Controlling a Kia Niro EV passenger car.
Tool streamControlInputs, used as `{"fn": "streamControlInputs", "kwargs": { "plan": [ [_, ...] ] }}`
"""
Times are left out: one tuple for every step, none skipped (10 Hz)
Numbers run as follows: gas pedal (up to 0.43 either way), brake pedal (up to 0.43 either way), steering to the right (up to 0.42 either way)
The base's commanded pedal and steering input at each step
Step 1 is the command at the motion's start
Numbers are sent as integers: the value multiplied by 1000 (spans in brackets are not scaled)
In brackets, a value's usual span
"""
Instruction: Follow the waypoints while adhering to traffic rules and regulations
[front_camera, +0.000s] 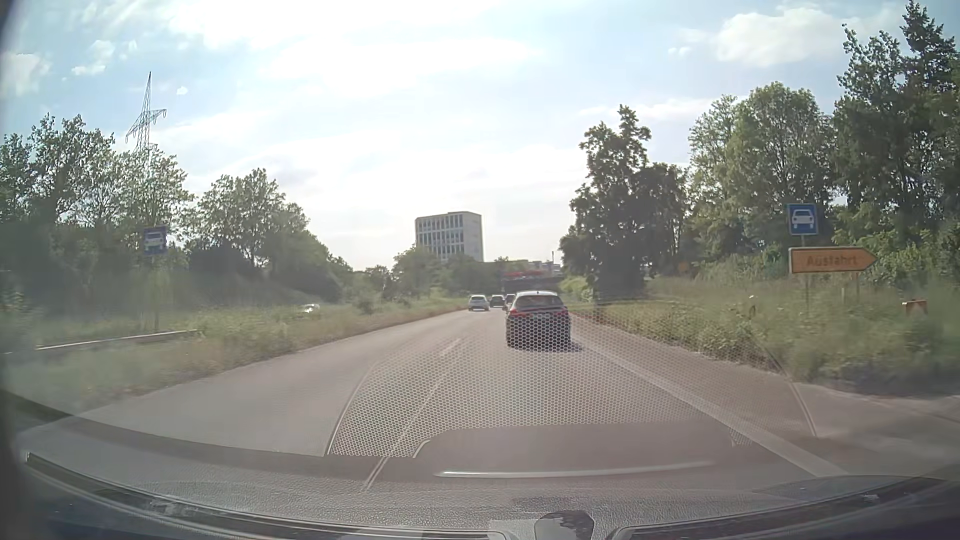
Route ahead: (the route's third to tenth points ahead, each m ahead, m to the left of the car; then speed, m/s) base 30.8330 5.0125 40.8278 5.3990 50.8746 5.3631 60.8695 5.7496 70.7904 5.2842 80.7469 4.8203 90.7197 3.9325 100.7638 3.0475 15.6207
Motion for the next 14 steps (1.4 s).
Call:
{"fn": "streamControlInputs", "kwargs": {
  "plan": [
    [0,0,-4],
    [0,0,-4],
    [0,0,-4],
    [0,0,-4],
    [0,0,-4],
    [0,0,-4],
    [0,0,-4],
    [0,0,-4],
    [0,0,-4],
    [0,0,-4],
    [0,0,-3],
    [0,0,-3],
    [0,0,-3],
    [39,0,-2]
  ]
}}
